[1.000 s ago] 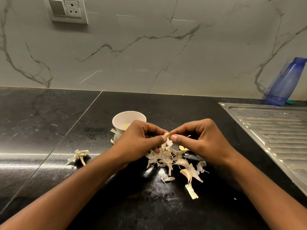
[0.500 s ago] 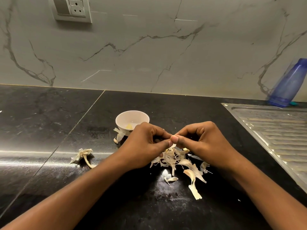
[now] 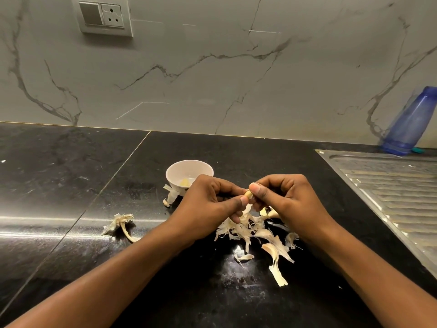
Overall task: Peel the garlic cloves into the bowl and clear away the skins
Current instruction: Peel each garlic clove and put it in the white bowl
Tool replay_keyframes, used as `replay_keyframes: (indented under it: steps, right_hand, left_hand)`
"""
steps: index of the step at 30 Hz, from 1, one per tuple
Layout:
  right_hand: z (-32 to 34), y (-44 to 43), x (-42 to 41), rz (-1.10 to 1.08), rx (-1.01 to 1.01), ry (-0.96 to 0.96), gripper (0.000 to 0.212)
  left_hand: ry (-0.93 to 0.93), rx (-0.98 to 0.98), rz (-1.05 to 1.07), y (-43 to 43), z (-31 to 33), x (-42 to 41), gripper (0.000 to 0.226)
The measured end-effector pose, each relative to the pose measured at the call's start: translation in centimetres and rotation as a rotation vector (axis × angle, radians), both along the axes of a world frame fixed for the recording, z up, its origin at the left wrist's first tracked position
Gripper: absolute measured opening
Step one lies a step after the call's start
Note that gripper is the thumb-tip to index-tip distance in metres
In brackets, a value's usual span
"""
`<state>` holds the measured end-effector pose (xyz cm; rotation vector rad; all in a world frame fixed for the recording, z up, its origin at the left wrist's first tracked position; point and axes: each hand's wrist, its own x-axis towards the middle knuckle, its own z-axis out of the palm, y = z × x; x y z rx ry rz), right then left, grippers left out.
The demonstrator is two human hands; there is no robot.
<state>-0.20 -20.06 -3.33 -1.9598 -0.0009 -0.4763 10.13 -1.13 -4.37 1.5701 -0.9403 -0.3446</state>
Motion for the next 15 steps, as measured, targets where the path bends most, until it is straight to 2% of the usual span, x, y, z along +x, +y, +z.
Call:
replay_keyframes:
  steps: [3,6,11,15]
  right_hand:
    - [0.24,-0.16,0.00,0.010,0.145,0.025,0.017]
    - [0.47,-0.24,0.12,0.003,0.178,0.021,0.018]
    - [0.38,-0.43,0.26,-0.001,0.107,0.040,0.018]
    - [0.45,-0.70,0.05,-0.040,-0.123,0.042,0.017]
  left_hand:
    - [0.041,-0.036,-0.028,0.03,0.23,0.00,0.017]
    - [0.077,-0.035,-0.061,0.19,0.54,0.26,0.020]
    - [0.074,-0.006,-0.065,0.11,0.50,0.25,0.023]
    - [-0.118,0.033,0.054,0.18,0.32,0.30,0.022]
